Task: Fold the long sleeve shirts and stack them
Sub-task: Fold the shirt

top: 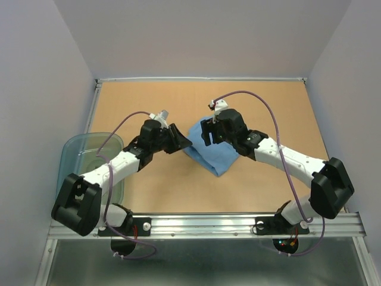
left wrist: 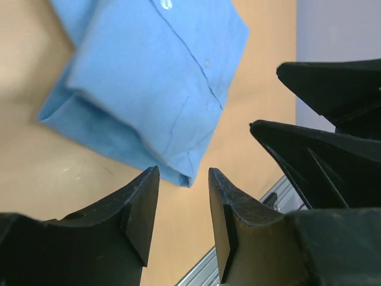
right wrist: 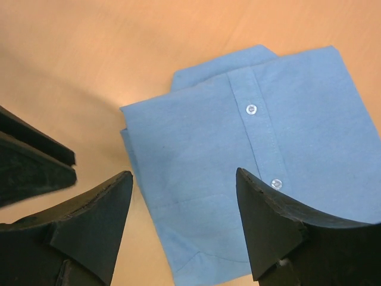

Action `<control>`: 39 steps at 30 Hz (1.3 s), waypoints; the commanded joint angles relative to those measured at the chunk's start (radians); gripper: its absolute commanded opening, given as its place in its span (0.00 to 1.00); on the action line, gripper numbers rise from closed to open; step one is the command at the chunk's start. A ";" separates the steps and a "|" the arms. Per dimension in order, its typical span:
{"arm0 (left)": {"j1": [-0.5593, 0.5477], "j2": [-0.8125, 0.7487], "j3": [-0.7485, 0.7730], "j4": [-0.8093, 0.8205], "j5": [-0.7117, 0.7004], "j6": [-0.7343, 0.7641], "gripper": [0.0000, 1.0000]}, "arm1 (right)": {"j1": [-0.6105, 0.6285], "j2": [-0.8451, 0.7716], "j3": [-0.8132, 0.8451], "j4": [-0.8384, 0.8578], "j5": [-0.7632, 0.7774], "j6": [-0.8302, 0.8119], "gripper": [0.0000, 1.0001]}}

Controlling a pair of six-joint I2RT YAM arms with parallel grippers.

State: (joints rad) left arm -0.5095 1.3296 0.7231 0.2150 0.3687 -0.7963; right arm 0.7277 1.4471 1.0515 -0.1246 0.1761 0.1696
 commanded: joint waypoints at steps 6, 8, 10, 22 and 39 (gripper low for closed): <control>0.154 0.069 -0.137 0.030 0.048 -0.037 0.50 | 0.059 0.143 0.148 -0.076 -0.020 -0.125 0.75; 0.154 0.126 -0.125 0.044 0.070 -0.021 0.49 | 0.074 0.180 0.168 -0.078 0.008 -0.139 0.75; 0.154 0.152 -0.110 0.063 0.079 -0.015 0.47 | 0.081 0.200 0.182 -0.078 0.026 -0.147 0.75; 0.138 0.339 0.002 0.099 0.093 0.026 0.47 | 0.131 0.308 0.232 -0.078 0.111 -0.202 0.74; 0.126 0.442 0.039 0.112 0.076 0.019 0.14 | 0.193 0.404 0.280 -0.076 0.210 -0.265 0.74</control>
State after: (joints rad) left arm -0.3740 1.7542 0.7551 0.3378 0.4492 -0.8017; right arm 0.8982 1.8381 1.2636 -0.2169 0.3439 -0.0677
